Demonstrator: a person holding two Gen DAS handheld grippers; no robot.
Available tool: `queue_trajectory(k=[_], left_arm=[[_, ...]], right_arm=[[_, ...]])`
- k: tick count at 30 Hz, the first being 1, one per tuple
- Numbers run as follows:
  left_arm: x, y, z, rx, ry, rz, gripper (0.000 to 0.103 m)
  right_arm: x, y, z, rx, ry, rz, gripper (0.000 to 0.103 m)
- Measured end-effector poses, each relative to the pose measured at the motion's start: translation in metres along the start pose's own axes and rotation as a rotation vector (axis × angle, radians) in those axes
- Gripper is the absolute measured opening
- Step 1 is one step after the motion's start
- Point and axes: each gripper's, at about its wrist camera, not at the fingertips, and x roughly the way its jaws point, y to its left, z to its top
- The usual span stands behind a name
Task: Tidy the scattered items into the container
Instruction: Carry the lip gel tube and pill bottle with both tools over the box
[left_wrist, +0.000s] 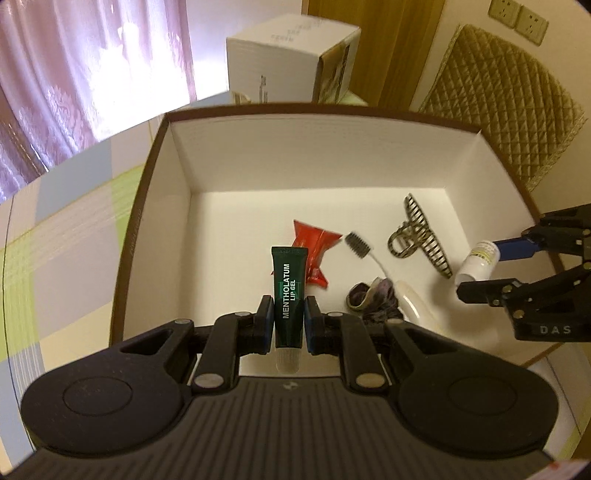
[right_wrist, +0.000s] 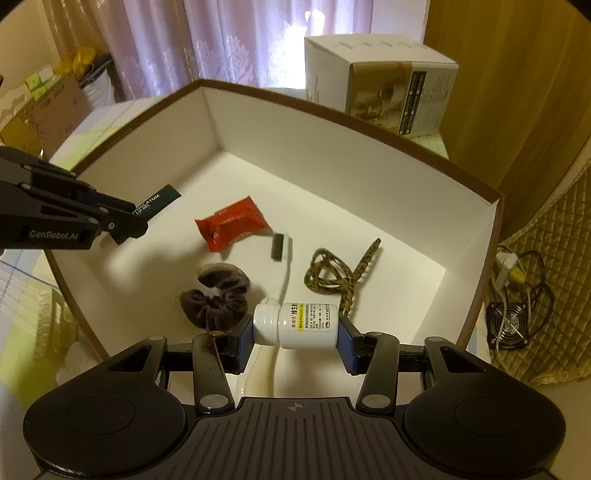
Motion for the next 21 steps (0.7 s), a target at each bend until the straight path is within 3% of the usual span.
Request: queue_trajectory(k=[9,21], left_arm=[[0.018,0.002,-0.001,0.016,0.066,0.022,0.013],[0.021,0.002,-0.004,0.031,0.093,0.041,0.013]], right_arm=[[0.008,-0.003,0.001,-0.013,0.023,-0.005,0.044],[0.008,0.000,0.001,-0.049,0.041,-0.007,0.044]])
